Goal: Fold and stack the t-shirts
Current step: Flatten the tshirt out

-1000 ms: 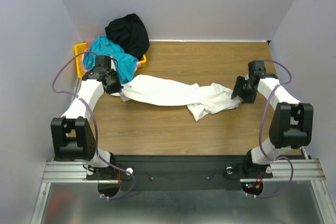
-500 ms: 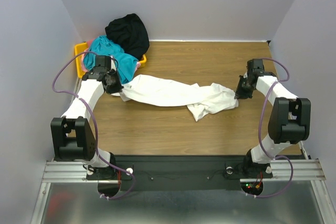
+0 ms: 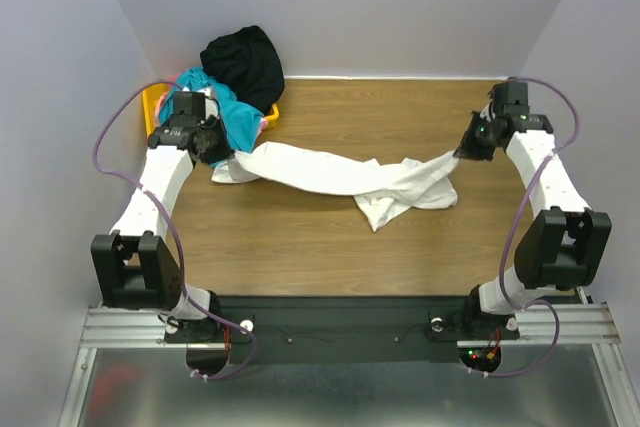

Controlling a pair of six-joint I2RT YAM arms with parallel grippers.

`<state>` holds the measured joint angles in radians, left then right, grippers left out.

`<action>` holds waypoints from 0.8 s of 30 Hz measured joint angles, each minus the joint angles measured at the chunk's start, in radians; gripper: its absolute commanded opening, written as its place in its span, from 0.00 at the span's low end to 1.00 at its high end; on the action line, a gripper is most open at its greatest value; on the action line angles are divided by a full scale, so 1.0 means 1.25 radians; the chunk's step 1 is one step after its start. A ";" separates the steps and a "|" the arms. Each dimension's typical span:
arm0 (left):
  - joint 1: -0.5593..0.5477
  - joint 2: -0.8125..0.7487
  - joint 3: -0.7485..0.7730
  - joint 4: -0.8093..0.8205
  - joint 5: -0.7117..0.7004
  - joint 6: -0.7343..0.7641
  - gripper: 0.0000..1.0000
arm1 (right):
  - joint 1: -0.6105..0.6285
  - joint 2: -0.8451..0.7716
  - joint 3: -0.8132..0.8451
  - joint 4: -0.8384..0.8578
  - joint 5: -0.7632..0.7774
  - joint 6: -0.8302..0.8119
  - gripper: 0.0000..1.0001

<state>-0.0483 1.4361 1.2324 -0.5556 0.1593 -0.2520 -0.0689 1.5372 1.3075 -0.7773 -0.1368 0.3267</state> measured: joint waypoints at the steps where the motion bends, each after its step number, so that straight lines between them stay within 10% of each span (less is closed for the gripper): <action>1: 0.000 -0.006 0.023 -0.002 0.003 0.000 0.00 | -0.009 0.000 0.040 -0.008 -0.009 0.005 0.00; 24: 0.000 -0.271 0.229 0.045 0.206 -0.054 0.00 | -0.038 -0.324 0.600 -0.087 0.031 0.008 0.00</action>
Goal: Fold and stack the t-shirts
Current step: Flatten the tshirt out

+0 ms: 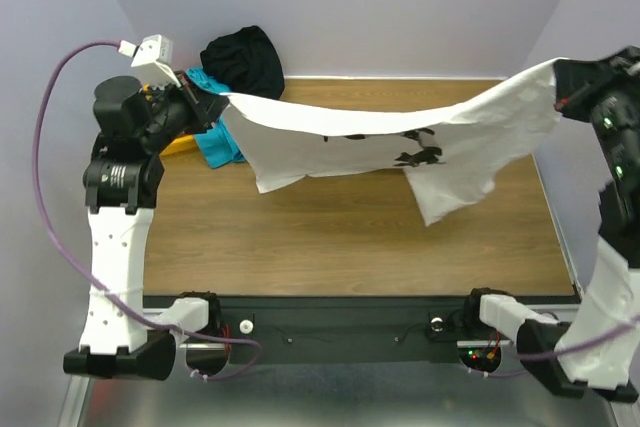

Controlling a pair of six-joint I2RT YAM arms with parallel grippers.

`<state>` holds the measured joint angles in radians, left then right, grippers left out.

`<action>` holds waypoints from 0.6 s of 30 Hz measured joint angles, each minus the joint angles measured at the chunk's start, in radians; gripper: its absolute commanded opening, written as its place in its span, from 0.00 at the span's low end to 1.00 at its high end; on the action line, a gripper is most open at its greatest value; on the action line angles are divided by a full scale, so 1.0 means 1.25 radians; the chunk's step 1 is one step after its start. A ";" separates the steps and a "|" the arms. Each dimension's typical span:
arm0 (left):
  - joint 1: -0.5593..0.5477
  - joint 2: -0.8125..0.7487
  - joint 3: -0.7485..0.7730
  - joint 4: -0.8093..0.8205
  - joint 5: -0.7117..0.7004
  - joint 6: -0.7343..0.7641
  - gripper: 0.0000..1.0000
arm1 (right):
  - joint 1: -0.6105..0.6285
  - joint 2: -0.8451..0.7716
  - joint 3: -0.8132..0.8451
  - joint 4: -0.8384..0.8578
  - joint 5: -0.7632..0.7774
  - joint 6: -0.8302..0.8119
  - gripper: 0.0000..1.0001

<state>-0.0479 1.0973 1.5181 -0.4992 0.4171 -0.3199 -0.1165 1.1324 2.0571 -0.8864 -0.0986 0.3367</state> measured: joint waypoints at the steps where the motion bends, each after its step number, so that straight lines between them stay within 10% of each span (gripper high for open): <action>1: 0.000 -0.022 0.008 -0.001 0.013 -0.006 0.00 | 0.000 -0.022 0.012 0.009 0.013 -0.009 0.00; 18: 0.000 -0.179 0.137 0.047 0.121 -0.155 0.00 | 0.016 -0.115 0.089 0.193 0.224 -0.064 0.00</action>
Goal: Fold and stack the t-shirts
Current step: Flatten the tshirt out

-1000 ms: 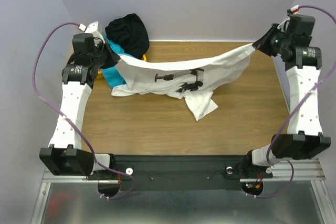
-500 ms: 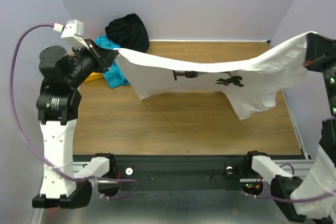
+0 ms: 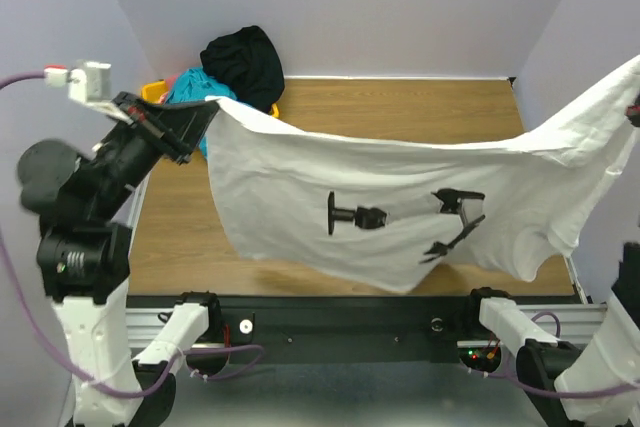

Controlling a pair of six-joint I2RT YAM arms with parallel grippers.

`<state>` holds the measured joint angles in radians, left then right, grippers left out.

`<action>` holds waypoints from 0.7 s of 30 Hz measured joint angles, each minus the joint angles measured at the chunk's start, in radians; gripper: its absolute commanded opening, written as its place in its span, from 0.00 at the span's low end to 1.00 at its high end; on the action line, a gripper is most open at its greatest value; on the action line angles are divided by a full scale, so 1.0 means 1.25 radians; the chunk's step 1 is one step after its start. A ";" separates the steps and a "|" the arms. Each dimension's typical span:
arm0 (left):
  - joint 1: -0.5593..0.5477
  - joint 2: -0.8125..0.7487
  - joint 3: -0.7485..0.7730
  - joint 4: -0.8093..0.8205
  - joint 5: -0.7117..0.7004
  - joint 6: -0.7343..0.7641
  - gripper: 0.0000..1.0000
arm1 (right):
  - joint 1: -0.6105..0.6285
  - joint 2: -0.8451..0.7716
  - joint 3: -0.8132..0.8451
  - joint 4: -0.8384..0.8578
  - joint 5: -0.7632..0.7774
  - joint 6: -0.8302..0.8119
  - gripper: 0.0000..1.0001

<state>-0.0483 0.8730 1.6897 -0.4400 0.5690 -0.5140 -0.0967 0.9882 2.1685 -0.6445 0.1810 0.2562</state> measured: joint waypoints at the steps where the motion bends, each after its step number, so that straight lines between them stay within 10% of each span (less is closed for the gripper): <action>1: 0.000 0.008 -0.035 0.004 0.005 -0.005 0.00 | 0.000 0.000 -0.031 0.008 0.009 0.003 0.00; 11: -0.004 0.385 -0.072 0.007 0.005 0.013 0.00 | 0.004 0.240 -0.306 0.005 0.039 0.086 0.00; 21: -0.014 0.717 0.447 0.007 0.044 0.011 0.00 | 0.005 0.482 0.051 0.031 0.038 0.103 0.00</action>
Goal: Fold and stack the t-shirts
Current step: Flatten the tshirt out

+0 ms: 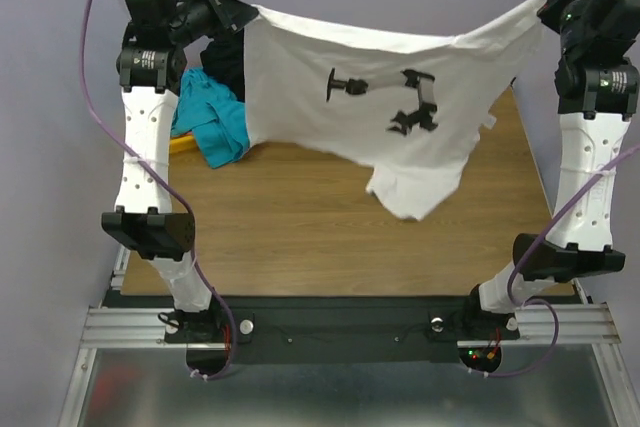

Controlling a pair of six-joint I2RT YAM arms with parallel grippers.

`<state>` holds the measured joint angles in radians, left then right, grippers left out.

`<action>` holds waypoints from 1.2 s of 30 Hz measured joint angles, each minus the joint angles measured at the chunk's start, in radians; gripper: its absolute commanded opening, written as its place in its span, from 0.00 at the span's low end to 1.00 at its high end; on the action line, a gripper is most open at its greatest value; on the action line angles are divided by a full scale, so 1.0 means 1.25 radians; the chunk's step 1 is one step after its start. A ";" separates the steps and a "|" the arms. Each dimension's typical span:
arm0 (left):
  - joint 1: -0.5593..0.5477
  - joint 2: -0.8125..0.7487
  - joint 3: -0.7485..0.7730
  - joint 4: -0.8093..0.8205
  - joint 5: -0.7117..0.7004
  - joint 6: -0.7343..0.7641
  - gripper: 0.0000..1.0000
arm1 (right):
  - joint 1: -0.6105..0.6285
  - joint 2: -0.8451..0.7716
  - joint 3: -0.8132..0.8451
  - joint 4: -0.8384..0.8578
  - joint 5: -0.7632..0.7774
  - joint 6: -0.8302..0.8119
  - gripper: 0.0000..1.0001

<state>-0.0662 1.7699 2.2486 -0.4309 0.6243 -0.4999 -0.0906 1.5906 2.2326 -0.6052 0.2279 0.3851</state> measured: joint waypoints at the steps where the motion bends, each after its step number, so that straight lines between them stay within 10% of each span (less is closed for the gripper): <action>1: 0.000 0.002 0.020 0.009 0.004 -0.002 0.00 | 0.000 0.001 0.026 0.006 0.000 -0.001 0.00; 16: 0.000 -0.316 -0.226 -0.011 0.073 0.037 0.00 | 0.000 -0.282 -0.059 0.051 -0.009 -0.065 0.00; 29: 0.000 -0.508 -0.146 -0.029 0.118 -0.076 0.00 | 0.000 -0.421 0.145 0.117 0.110 -0.123 0.00; 36: 0.000 -0.528 -0.345 0.025 0.131 -0.094 0.00 | 0.000 -0.434 -0.031 0.145 0.134 -0.115 0.00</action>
<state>-0.0666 1.1095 1.8175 -0.4000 0.7879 -0.6178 -0.0906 1.0477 2.1933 -0.4244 0.3950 0.2409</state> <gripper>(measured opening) 0.029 0.016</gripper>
